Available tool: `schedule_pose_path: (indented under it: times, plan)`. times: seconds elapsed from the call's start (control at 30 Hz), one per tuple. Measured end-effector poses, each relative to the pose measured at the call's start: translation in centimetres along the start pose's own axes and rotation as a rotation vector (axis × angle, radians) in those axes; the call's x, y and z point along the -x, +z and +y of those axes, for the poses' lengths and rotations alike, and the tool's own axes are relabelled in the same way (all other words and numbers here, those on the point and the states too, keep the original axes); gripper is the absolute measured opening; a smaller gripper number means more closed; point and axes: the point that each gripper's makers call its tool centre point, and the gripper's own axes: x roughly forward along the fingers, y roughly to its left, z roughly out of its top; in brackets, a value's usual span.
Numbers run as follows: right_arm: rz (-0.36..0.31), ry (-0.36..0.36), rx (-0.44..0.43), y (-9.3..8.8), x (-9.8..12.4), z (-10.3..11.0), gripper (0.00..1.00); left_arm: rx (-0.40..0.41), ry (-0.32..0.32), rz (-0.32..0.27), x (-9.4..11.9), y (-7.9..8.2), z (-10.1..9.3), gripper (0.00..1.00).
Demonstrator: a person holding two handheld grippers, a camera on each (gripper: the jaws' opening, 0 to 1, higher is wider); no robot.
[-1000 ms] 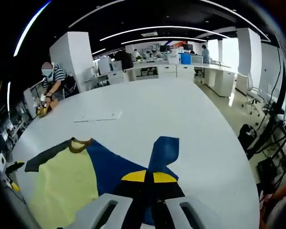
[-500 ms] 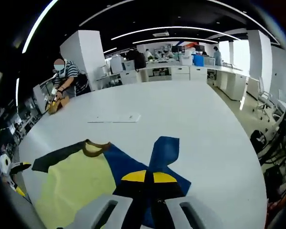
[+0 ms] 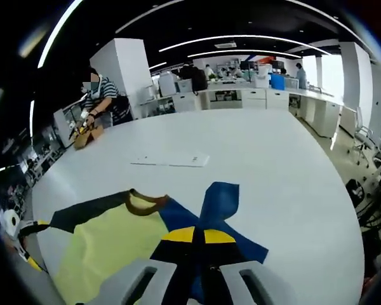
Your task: Fold the garment on the visible template until the final outline fits inside the template.
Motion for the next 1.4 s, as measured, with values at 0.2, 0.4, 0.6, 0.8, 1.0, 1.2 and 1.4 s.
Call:
schedule_pose_path:
  times: [0.2, 0.4, 0.6, 0.8, 1.0, 1.2, 1.4]
  plan:
    - [0.012, 0.035, 0.030, 0.0, -0.5, 2.9, 0.00, 0.006, -0.005, 0.003, -0.1, -0.3, -0.1, 0.99]
    - [0.014, 0.057, 0.039, 0.3, -1.2, 4.4, 0.00, 0.017, 0.000, 0.008, 0.0, -0.8, 0.1, 0.99]
    - [0.008, 0.079, 0.039, 0.7, -1.9, 6.0, 0.00, 0.032, 0.006, 0.010, 0.2, -1.2, 0.3, 0.99]
    - [0.008, 0.098, 0.034, 1.0, -2.6, 7.3, 0.00, 0.043, 0.003, 0.009, 0.2, -1.5, 0.2, 0.99]
    - [-0.004, 0.122, 0.029, 1.6, -3.0, 9.0, 0.00, 0.047, 0.002, 0.012, 0.1, -1.8, 0.3, 0.99]
    - [-0.008, 0.144, 0.030, 1.9, -3.6, 10.4, 0.00, 0.057, -0.003, 0.000, 0.1, -1.5, 0.2, 0.99]
    - [-0.019, 0.164, 0.034, 2.4, -4.2, 11.8, 0.00, 0.058, 0.003, 0.003, 0.3, -1.7, 0.4, 0.99]
